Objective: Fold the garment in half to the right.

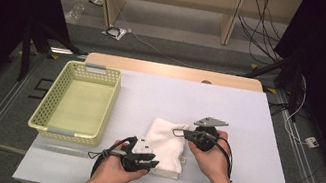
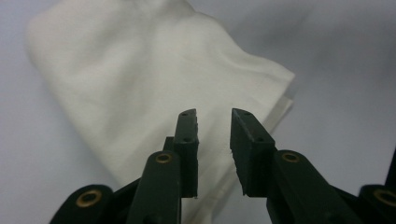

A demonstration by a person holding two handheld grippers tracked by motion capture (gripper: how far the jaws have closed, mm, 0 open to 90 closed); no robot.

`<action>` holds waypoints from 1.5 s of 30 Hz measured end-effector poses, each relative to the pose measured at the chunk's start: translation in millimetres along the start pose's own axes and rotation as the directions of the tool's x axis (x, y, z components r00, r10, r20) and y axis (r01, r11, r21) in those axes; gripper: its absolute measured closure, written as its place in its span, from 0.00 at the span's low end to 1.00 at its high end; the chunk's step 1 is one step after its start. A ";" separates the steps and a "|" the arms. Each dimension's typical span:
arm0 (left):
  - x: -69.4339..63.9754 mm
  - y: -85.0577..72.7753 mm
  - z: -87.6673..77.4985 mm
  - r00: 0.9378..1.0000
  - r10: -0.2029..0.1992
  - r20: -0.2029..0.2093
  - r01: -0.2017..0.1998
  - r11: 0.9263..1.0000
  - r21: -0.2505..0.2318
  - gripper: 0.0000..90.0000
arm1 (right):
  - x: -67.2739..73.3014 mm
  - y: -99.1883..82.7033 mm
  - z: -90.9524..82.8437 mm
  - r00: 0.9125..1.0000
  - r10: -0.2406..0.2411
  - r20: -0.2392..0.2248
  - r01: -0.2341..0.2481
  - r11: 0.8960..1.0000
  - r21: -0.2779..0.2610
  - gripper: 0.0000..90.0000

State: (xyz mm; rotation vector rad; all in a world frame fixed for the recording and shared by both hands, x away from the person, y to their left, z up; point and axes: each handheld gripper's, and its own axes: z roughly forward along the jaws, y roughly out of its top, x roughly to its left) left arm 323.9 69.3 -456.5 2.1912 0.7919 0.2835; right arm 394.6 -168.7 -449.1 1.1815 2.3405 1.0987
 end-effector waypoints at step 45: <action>34.6 -10.4 -8.8 0.989 -0.132 -0.063 0.119 0.978 -0.173 0.17 | -42.8 -83.6 -77.1 0.999 -0.052 0.011 0.053 0.987 -0.150 0.39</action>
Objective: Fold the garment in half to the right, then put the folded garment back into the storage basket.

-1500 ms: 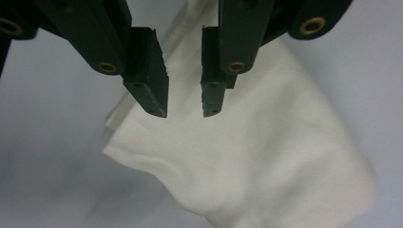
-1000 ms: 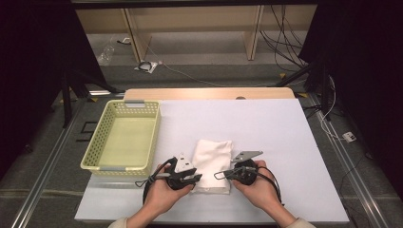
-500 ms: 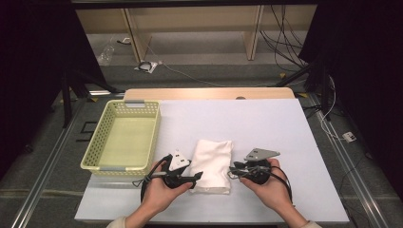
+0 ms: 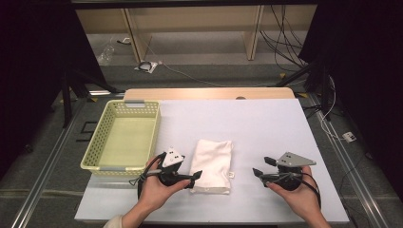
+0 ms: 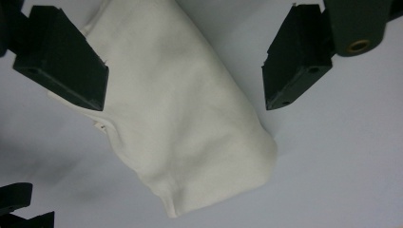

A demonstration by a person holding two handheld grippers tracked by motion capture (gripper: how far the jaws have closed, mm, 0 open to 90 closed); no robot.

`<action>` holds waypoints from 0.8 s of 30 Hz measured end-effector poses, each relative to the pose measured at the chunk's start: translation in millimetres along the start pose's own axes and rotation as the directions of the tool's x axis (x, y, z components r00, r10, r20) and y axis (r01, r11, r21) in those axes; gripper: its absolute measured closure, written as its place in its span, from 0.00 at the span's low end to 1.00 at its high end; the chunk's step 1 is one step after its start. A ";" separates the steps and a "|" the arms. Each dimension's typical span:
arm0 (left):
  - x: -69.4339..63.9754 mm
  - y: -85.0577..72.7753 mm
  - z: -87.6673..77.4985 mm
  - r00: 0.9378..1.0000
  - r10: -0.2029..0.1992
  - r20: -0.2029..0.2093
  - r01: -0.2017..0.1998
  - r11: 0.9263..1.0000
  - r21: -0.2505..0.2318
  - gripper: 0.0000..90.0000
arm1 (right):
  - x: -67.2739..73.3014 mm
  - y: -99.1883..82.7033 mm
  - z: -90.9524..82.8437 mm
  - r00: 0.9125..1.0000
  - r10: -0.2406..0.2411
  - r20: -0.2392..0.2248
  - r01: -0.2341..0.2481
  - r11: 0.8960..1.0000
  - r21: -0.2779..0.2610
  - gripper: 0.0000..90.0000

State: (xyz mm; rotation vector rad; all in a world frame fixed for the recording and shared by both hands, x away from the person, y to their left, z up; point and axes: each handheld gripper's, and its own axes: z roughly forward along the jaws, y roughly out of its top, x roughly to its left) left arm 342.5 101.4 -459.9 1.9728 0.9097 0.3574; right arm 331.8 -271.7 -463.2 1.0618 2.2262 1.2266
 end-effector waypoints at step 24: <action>-1.1 -0.8 4.1 0.999 0.016 -0.028 -0.016 1.000 0.016 0.11 | -9.3 -21.0 -19.0 0.997 0.062 0.054 -0.059 0.997 -0.057 0.28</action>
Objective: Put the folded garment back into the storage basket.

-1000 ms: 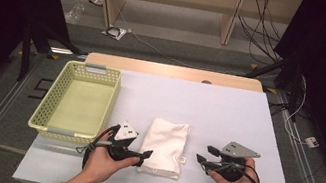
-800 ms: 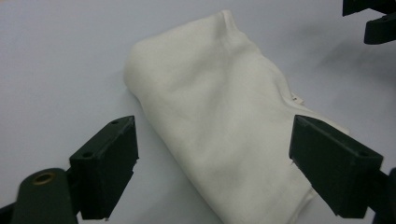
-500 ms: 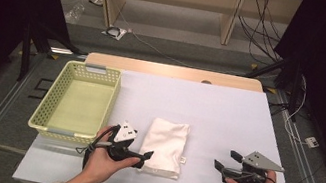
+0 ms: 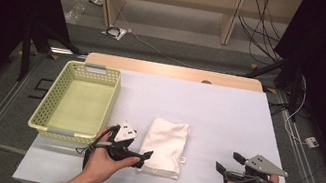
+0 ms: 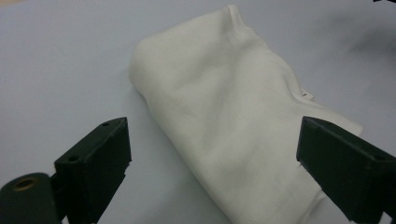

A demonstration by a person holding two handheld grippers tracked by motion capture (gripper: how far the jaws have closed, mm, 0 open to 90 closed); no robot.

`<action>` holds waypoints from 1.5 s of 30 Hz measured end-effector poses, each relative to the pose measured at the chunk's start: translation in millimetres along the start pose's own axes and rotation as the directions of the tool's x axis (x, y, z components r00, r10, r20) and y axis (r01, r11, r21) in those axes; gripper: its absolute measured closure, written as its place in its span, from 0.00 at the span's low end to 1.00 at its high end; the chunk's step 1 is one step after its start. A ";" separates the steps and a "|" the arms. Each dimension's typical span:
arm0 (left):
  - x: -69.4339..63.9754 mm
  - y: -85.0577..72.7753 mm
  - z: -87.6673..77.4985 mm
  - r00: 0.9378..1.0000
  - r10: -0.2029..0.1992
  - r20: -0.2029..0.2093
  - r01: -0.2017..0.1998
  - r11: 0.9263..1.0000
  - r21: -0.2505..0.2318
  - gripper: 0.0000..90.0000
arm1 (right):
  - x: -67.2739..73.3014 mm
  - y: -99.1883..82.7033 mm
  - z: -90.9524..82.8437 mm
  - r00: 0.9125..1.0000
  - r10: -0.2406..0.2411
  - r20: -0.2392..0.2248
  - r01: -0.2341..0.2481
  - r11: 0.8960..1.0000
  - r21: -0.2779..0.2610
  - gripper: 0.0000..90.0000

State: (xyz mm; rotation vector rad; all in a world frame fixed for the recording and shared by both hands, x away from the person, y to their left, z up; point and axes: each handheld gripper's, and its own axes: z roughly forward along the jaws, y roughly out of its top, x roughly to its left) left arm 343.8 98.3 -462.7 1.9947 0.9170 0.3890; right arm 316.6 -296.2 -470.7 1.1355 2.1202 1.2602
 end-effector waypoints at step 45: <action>10.8 21.7 37.7 0.993 -0.115 -0.038 0.118 0.987 0.106 0.18 | -0.7 -8.5 -11.3 0.998 -0.027 0.052 0.030 0.998 -0.049 0.27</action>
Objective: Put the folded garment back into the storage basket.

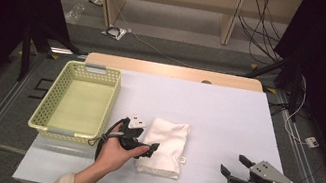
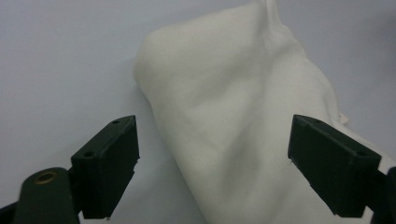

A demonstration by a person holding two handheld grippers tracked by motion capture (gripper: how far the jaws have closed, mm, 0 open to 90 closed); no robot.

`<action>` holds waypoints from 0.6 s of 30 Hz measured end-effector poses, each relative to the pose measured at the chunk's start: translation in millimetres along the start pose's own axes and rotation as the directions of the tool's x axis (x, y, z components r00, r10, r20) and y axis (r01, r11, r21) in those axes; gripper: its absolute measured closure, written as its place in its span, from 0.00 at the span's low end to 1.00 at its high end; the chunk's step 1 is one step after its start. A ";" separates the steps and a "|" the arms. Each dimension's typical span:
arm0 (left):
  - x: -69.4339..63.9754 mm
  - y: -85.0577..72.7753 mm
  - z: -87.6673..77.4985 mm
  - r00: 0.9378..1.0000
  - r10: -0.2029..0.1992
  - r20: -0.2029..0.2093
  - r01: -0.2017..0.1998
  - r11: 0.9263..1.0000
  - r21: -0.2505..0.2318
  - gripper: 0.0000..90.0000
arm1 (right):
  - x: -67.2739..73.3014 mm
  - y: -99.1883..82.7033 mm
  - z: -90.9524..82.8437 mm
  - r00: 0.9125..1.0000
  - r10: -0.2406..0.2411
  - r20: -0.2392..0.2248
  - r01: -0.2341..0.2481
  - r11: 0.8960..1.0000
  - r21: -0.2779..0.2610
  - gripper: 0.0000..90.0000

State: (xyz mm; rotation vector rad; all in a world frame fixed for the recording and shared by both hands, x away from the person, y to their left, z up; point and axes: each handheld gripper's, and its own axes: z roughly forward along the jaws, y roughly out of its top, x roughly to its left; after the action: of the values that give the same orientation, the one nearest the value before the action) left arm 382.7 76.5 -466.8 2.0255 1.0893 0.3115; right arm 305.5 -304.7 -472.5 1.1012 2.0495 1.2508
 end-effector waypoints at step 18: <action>8.1 1.1 28.7 0.997 -0.065 0.028 0.063 0.995 0.081 0.26 | 2.0 0.6 0.4 1.000 -0.011 -0.006 0.011 1.000 0.004 0.28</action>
State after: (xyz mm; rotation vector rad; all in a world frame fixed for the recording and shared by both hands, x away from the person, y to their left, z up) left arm 403.7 67.3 -485.9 2.0541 1.1616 0.2056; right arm 304.9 -302.7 -472.2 1.0880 2.0604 1.2475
